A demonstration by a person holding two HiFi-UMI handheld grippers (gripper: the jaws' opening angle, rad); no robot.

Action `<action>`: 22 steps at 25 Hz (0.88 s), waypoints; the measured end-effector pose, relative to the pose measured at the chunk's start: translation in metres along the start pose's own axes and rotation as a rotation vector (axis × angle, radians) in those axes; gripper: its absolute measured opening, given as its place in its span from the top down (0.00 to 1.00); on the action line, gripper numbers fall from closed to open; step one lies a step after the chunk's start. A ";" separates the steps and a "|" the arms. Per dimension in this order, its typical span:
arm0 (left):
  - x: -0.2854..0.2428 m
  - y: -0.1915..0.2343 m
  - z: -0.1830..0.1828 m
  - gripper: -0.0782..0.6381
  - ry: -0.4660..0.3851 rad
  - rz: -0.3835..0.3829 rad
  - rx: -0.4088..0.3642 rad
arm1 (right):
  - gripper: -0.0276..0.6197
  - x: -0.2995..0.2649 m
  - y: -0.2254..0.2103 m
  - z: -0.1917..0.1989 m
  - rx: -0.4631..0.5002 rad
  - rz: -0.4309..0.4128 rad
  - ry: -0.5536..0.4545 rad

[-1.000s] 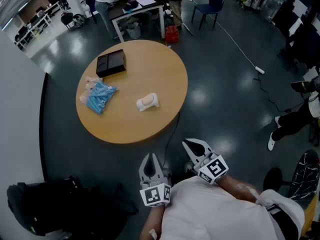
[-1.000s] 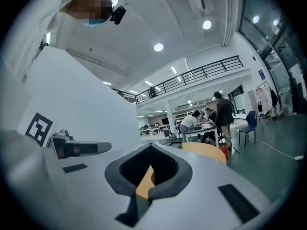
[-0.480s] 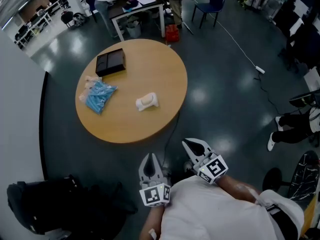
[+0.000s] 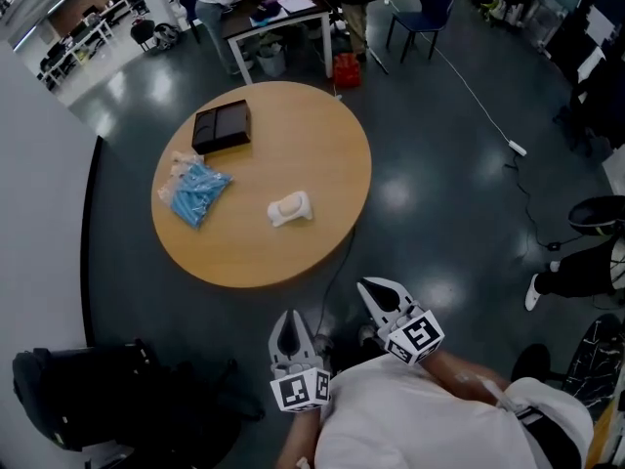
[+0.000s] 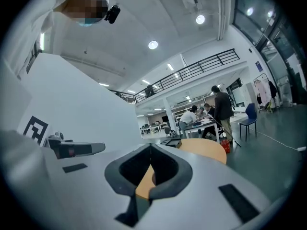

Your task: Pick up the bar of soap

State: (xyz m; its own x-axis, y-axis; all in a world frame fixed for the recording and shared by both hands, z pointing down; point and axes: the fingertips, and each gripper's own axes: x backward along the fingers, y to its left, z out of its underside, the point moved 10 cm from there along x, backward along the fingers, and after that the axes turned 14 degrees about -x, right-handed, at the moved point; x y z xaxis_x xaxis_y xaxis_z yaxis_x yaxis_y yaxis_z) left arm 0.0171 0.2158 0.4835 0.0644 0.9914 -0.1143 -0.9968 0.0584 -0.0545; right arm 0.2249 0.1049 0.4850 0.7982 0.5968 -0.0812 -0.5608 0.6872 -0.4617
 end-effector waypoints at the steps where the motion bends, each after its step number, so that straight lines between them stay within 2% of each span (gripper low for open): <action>1: -0.002 0.000 -0.003 0.88 0.000 -0.011 0.008 | 0.94 -0.004 -0.003 -0.001 0.007 -0.008 0.004; 5: -0.019 0.009 -0.003 0.88 0.003 0.001 0.006 | 0.94 -0.031 -0.014 0.000 0.020 -0.008 0.028; 9: -0.058 0.039 0.008 0.88 -0.007 0.035 -0.027 | 0.94 -0.074 -0.024 0.005 0.037 0.017 0.038; 14: -0.114 0.080 0.000 0.88 -0.031 0.124 -0.033 | 0.94 -0.125 -0.037 0.005 0.032 0.060 0.047; 18: -0.153 0.112 -0.002 0.88 -0.030 0.154 -0.032 | 0.94 -0.173 -0.049 -0.003 0.105 0.080 0.067; 22: -0.176 0.124 -0.002 0.88 -0.015 0.161 -0.013 | 0.94 -0.216 -0.066 -0.001 0.208 0.075 0.197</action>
State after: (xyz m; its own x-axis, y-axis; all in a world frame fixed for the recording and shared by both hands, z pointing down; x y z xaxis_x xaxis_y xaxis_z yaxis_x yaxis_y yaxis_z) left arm -0.1182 0.0482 0.4951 -0.0970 0.9894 -0.1079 -0.9935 -0.1027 -0.0490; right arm 0.0894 -0.0697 0.5320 0.7685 0.5715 -0.2879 -0.6370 0.7262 -0.2588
